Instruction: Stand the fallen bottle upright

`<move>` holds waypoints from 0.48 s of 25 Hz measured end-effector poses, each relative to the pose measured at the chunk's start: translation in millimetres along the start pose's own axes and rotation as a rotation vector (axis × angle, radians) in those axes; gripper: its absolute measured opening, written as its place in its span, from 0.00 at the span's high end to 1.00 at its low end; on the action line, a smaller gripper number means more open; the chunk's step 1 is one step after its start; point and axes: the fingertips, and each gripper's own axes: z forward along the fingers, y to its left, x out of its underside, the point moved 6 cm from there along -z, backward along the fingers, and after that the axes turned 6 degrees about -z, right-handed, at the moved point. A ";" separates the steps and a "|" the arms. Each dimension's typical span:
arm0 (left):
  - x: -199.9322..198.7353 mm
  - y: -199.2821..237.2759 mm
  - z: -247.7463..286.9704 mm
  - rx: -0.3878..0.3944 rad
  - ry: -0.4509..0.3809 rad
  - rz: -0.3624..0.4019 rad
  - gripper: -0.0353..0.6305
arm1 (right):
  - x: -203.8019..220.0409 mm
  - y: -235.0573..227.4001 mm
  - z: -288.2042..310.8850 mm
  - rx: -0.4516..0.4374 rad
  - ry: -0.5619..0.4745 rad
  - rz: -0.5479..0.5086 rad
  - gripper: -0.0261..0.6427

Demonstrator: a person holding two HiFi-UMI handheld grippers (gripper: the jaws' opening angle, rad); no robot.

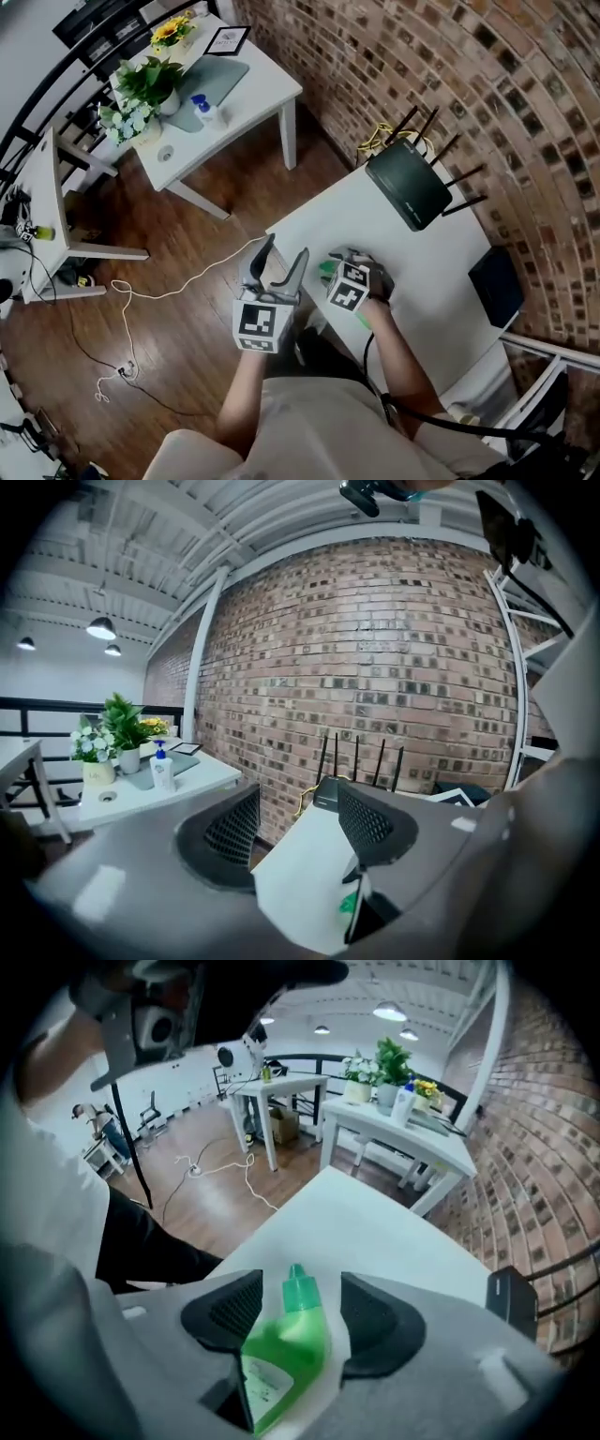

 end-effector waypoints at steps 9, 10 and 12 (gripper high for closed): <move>-4.2 29.6 -13.0 -0.025 0.004 -0.030 0.52 | 10.1 -4.7 31.0 -0.060 0.040 -0.005 0.73; -7.2 30.8 -13.6 -0.022 0.002 -0.030 0.52 | 11.0 -3.5 28.4 -0.045 0.039 -0.011 0.74; -14.2 30.2 -13.0 -0.008 -0.005 -0.024 0.52 | 13.0 -1.5 16.7 -0.009 0.030 -0.005 0.74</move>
